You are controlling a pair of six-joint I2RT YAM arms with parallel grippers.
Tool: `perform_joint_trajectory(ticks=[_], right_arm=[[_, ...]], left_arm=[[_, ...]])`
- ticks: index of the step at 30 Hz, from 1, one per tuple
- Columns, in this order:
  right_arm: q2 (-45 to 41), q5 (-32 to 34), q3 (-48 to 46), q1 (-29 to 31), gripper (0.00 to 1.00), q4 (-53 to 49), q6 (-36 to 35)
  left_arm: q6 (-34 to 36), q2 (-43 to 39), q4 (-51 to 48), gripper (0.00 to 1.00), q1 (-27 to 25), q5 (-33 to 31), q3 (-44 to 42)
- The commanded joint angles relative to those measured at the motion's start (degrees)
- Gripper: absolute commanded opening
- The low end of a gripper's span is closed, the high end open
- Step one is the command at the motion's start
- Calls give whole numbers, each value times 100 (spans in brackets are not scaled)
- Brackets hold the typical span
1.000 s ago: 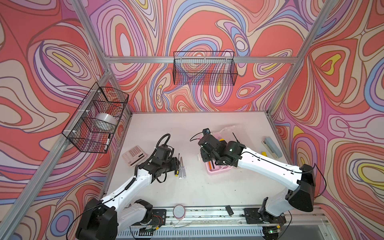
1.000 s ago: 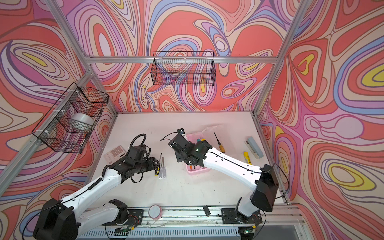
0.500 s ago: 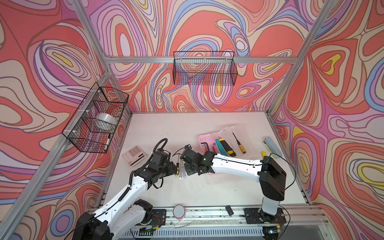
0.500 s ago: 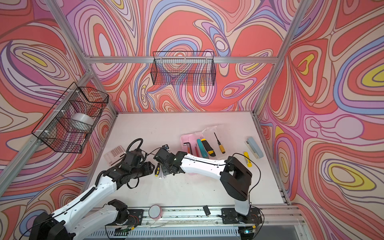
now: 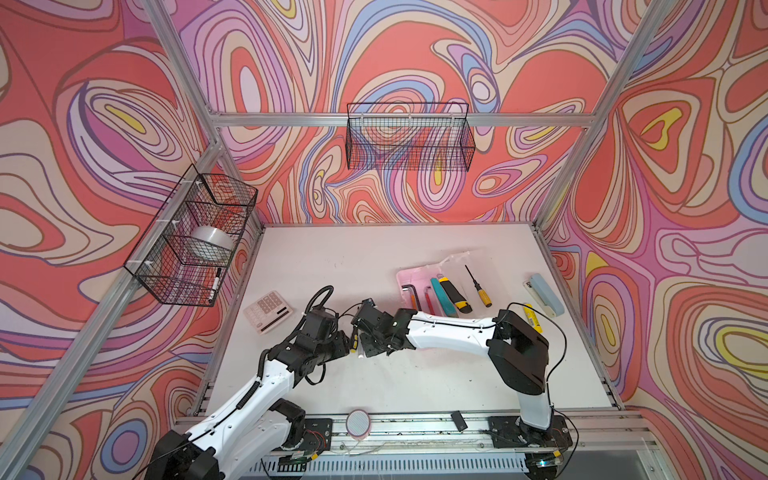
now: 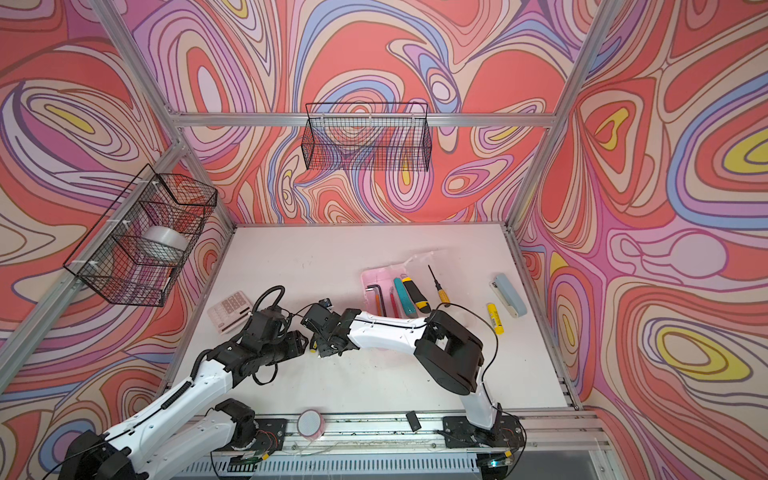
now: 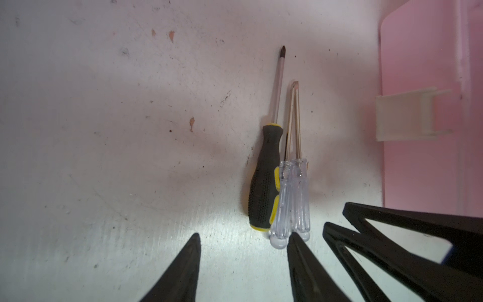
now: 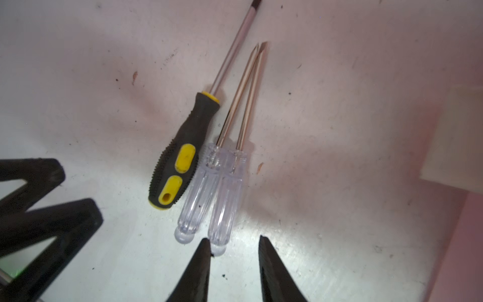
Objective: Pack the tool kit
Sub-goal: 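Move the right gripper back and grasp a clear-handled screwdriver, then carry the clear-handled screwdriver over the clear tray with the right gripper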
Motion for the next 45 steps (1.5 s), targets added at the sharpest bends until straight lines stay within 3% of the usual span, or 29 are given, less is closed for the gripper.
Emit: perform_joint_trajectory(ticks=[1, 30, 41, 45], right_arm=[[183, -19, 188, 26, 33, 2, 31], [1015, 435, 827, 25, 30, -501, -179], [977, 491, 732, 34, 23, -493, -158], [819, 569, 726, 34, 14, -533, -171]], left_arm=[[-83, -9, 57, 54, -32, -8, -117], [-78, 228, 345, 54, -34, -32, -207], [-74, 381, 470, 53, -26, -9, -211], [-79, 457, 538, 53, -31, 18, -210]])
